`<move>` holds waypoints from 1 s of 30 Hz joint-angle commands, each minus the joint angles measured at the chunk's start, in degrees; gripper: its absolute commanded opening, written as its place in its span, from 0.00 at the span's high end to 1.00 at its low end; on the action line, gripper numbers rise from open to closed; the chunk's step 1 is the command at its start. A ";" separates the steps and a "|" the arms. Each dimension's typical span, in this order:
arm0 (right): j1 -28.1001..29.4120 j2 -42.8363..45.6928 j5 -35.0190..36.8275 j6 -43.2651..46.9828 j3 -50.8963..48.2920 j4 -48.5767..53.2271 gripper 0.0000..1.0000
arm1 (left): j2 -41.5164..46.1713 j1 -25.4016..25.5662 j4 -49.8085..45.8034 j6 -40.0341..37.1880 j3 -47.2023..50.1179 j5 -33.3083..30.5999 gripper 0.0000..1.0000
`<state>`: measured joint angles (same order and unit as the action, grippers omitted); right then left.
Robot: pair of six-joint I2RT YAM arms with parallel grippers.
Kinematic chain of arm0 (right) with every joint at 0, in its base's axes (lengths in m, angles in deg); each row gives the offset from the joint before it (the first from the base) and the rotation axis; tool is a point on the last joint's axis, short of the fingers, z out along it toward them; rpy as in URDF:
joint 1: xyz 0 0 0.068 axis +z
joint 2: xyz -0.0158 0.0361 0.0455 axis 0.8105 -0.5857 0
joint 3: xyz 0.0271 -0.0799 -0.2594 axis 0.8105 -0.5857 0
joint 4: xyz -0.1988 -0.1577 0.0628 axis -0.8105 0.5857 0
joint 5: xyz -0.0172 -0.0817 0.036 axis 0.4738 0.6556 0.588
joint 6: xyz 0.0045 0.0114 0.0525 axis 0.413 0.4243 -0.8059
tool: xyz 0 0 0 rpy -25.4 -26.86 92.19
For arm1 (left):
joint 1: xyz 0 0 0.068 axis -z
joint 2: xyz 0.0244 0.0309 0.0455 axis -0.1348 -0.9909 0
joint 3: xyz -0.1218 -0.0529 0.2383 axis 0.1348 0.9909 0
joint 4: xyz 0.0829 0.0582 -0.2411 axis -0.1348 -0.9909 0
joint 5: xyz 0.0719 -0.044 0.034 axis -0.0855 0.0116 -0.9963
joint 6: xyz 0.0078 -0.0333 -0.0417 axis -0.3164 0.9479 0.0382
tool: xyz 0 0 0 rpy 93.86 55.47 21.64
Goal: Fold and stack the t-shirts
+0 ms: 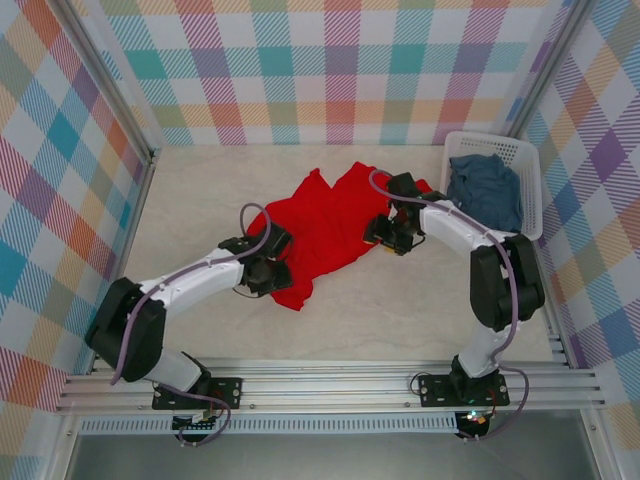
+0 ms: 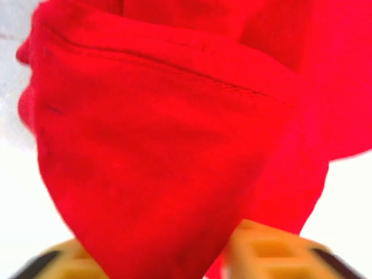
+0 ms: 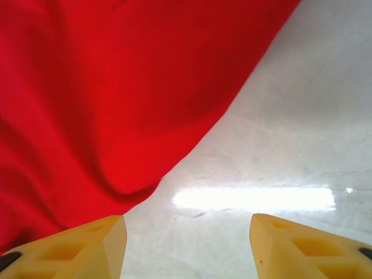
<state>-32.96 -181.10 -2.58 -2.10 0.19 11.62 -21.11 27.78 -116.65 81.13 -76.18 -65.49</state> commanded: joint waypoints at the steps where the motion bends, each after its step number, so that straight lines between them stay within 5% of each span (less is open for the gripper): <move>1: -0.06 -5.02 4.26 -1.06 3.37 0.37 0.41 | -0.79 -0.09 1.68 0.71 -2.73 -6.75 1.00; 8: -0.01 -14.49 2.78 -0.66 10.20 -0.01 0.46 | 11.83 -8.40 -7.15 0.33 -3.74 -14.98 1.00; 14: 1.46 -15.13 2.59 -1.40 14.21 -1.63 0.99 | 21.88 -22.22 -5.29 0.21 -2.45 -5.56 1.00; 28: 2.90 4.38 2.70 -1.72 7.81 1.40 1.00 | 26.26 -26.38 -8.95 -1.65 -6.53 0.08 1.00; 30: 4.54 4.62 1.78 -2.36 5.74 0.49 0.85 | 26.40 -26.34 -9.71 -1.76 -5.89 -0.19 1.00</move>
<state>-30.10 -175.20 0.78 -3.61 9.59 9.63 4.20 2.21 -123.99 80.19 -81.21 -66.76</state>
